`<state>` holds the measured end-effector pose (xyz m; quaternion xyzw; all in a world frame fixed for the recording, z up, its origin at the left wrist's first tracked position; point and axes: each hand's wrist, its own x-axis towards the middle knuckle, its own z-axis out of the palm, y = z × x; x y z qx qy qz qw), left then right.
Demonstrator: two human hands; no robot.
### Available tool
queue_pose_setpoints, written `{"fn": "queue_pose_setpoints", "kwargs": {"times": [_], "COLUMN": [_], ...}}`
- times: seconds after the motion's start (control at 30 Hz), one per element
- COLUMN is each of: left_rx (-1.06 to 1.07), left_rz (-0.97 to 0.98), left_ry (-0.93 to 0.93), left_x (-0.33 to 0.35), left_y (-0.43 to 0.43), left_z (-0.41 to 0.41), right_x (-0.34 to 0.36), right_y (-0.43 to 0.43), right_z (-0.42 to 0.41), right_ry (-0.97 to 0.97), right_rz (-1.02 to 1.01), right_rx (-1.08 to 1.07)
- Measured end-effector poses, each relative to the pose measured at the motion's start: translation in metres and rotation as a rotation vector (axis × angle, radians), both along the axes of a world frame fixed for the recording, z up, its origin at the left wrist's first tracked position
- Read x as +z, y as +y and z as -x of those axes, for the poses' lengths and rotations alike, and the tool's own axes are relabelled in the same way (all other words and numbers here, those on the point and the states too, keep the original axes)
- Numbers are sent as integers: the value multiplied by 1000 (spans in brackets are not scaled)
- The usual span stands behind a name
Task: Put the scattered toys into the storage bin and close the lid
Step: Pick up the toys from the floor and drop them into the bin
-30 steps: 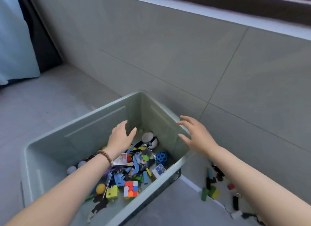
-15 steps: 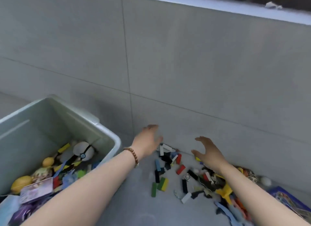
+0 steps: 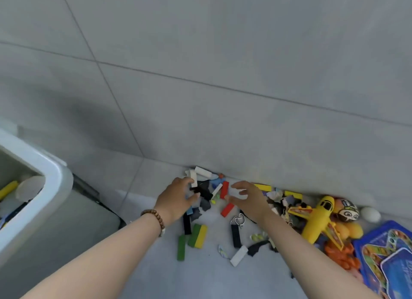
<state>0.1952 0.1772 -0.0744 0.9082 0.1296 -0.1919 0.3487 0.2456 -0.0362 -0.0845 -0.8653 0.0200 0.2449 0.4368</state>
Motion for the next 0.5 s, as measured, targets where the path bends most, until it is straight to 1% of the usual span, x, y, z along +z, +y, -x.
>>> {"fn": "queue_pose_setpoints", "kwargs": {"times": [0.1,0.2,0.33,0.4,0.5], "left_rx": [-17,-43,-49,-59,-94], "left_rz": [41,45,72,63,0], "left_ry": [-108,-149,-212,-247,-278], "left_x": [-9,-18,-27,-29,-30], "left_y": [-7,-16,-24,-27,-35], "left_z": [7,14,14,11,4], "right_x": [-13,-23,-29,-32,-35], "right_y": [0,-2,4,7,6], "right_z": [-1,-3,-3,-2,-2], "right_ry": [-14,-20,-70,-91,-96], "right_rz": [59,145,178,182,208], "right_rx": [21,22,-4,-4,-15]}}
